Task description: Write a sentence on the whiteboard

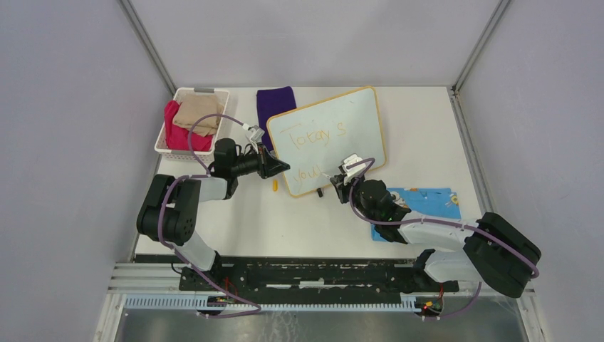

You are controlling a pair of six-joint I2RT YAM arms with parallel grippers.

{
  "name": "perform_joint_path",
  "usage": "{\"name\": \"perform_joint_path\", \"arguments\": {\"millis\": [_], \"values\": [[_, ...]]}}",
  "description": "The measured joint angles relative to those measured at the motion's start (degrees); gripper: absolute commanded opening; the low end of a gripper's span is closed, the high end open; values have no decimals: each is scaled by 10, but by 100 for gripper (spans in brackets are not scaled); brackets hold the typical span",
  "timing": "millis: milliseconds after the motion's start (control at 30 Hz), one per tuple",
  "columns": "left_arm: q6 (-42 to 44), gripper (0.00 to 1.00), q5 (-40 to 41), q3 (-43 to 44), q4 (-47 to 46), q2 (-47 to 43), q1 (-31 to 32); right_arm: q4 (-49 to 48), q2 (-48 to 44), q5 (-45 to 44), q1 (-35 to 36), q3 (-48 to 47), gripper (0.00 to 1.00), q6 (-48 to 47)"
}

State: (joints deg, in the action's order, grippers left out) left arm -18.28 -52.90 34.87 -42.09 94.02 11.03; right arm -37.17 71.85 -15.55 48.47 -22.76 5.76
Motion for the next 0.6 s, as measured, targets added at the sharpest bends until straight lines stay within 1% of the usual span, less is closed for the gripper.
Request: {"name": "perform_joint_path", "arguments": {"millis": [367, 600], "values": [[0, 2, 0, 0, 0, 0, 0, 1, 0, 0, 0, -1, 0, 2], [0, 2, 0, 0, 0, 0, 0, 15, 7, 0, 0, -31, 0, 0]]}}
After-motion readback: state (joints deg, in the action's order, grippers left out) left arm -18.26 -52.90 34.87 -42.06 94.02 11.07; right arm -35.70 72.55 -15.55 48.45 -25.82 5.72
